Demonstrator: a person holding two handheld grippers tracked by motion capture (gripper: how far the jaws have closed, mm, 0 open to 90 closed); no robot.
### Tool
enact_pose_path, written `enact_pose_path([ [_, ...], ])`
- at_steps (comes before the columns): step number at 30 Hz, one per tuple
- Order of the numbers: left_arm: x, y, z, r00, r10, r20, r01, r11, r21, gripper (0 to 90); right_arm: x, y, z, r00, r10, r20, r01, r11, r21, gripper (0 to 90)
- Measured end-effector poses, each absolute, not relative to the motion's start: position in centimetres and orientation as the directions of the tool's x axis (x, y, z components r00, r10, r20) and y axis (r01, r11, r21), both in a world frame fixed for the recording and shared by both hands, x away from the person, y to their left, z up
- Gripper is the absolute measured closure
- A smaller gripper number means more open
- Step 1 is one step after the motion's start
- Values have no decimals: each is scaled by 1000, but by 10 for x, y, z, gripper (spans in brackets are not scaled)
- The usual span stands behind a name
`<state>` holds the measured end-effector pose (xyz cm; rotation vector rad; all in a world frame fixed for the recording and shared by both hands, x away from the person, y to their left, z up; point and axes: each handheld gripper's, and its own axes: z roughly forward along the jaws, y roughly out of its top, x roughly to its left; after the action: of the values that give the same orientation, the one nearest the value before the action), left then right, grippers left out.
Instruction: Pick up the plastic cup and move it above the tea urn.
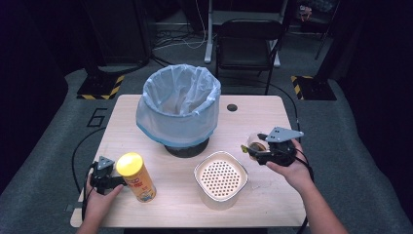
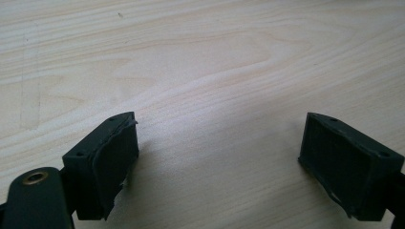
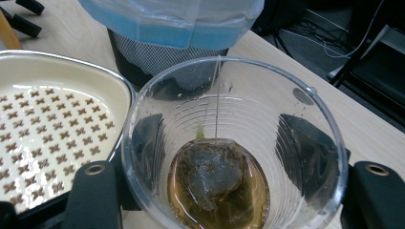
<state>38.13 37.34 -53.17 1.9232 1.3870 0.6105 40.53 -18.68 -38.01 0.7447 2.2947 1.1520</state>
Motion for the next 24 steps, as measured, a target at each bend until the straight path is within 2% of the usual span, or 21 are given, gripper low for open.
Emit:
enact_pose_path([
  [9, 381, 374, -532, 323, 946, -12, 628, -205, 751, 127, 424, -175, -383, -779, 614, -128, 234, 474, 849, 342],
  [20, 381, 374, -530, 329, 944, -13, 635, -211, 743, 127, 428, -157, -372, -838, 511, -193, 110, 505, 856, 344],
  [24, 381, 374, -530, 329, 944, -14, 636, -211, 742, 127, 428, -150, -364, -858, 450, -249, 41, 543, 839, 345],
])
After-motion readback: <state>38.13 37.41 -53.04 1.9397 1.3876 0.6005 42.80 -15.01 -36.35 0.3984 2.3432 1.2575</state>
